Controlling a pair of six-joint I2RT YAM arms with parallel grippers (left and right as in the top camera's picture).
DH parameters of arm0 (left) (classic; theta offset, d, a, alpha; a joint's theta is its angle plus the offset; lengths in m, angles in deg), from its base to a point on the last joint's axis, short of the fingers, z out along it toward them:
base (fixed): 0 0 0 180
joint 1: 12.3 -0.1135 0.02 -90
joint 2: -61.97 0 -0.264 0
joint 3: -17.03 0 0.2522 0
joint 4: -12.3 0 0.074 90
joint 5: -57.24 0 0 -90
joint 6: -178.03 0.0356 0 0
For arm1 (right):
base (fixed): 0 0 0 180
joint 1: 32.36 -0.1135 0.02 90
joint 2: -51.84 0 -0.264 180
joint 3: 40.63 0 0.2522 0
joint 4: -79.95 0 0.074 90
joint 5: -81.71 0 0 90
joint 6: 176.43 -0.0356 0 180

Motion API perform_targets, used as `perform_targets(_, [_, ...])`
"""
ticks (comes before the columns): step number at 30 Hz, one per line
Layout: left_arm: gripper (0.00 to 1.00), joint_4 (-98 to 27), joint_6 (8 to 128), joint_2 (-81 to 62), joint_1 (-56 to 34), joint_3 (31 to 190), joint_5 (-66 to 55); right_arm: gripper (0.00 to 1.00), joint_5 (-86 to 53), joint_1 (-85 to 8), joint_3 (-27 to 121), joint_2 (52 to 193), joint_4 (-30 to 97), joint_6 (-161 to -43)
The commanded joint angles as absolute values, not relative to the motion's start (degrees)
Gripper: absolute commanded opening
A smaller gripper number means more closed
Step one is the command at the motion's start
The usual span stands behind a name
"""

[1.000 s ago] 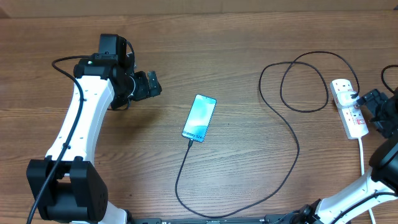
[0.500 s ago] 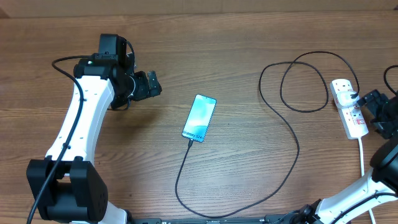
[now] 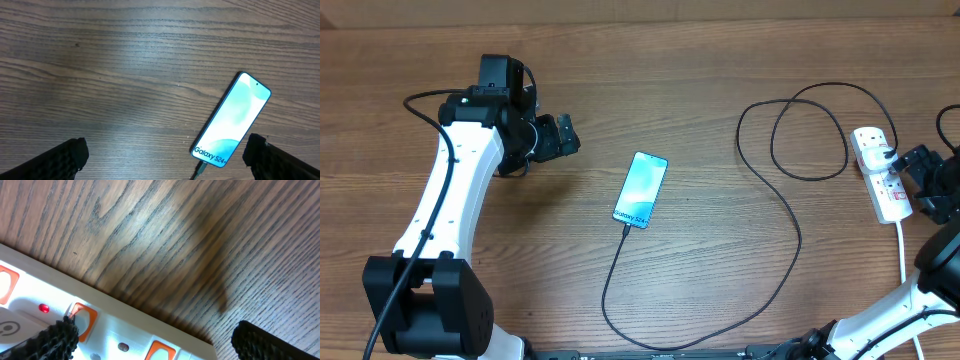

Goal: Plug charger to phone and switch on socket

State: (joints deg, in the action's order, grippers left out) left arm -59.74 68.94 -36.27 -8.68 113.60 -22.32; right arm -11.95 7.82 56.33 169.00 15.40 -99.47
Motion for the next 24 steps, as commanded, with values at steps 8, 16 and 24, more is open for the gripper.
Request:
perform_targets(8, [0.99, -59.72, 70.05, -35.41, -9.01, 113.45, -22.70, 1.00, -12.85, 5.92, 54.86, 170.27, 13.61, -96.76])
perform_targets(16, [0.99, -59.72, 70.05, -35.41, -9.01, 113.45, -22.70, 1.00, -10.27, 5.94, 54.91, 170.25, 10.79, -96.82])
perform_targets(24, [0.99, -59.72, 70.05, -35.41, -9.01, 113.45, -22.70, 1.00, -4.87, 5.99, 56.13, 165.20, 8.63, -100.15])
